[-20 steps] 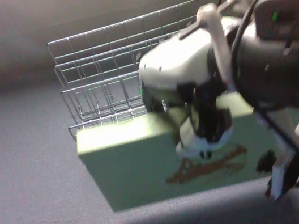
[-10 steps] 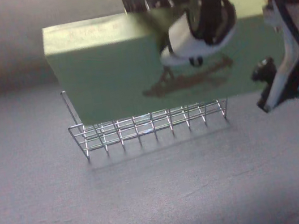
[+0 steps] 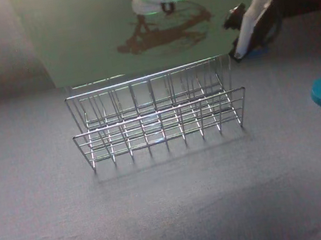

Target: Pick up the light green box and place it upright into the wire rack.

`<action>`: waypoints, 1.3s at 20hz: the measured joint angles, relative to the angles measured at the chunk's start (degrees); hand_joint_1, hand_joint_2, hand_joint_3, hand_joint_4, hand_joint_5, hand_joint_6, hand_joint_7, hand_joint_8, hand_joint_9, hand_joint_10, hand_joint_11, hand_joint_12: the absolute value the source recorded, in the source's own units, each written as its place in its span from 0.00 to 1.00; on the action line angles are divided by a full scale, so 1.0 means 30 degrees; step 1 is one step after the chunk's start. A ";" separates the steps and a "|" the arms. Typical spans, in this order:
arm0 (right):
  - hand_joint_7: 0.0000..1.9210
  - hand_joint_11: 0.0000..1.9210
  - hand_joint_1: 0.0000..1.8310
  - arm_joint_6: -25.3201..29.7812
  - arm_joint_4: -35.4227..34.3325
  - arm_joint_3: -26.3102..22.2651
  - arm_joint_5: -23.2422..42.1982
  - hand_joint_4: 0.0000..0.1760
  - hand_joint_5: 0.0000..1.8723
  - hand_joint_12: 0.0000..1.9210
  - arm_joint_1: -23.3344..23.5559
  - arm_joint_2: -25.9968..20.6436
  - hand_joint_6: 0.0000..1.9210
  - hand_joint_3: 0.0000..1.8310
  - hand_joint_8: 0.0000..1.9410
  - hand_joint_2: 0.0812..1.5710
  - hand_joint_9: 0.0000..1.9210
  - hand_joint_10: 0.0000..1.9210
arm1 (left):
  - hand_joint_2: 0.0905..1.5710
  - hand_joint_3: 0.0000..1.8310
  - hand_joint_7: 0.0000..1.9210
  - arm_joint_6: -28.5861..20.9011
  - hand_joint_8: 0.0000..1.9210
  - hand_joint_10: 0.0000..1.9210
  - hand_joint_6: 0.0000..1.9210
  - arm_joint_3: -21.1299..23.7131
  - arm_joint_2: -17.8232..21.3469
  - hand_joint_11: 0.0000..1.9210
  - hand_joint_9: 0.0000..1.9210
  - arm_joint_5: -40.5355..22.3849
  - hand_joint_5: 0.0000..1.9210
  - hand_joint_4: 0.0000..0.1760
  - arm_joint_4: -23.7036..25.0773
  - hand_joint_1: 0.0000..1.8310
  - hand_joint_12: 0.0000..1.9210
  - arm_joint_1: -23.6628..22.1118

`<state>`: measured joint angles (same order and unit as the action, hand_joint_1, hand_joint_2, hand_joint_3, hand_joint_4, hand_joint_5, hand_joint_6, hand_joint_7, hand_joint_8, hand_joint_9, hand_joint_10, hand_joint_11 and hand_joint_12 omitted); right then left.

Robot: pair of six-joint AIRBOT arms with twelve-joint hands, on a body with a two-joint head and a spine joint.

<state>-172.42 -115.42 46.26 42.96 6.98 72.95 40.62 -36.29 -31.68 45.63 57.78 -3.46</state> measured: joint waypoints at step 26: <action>0.46 0.38 0.74 0.0015 0.0124 0.3643 -0.1639 0.00 0.44 0.79 -0.3672 0.2805 0.56 0.00 0.59 0.73 0.43 0.74 | 0.74 0.00 0.13 -0.0007 0.00 0.00 0.00 0.0022 0.0000 0.00 0.11 0.0087 0.17 0.24 -0.0197 0.08 0.27 0.0000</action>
<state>-172.37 -115.04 57.19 38.04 -4.03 81.36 40.60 -36.23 -31.68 45.89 57.19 -3.46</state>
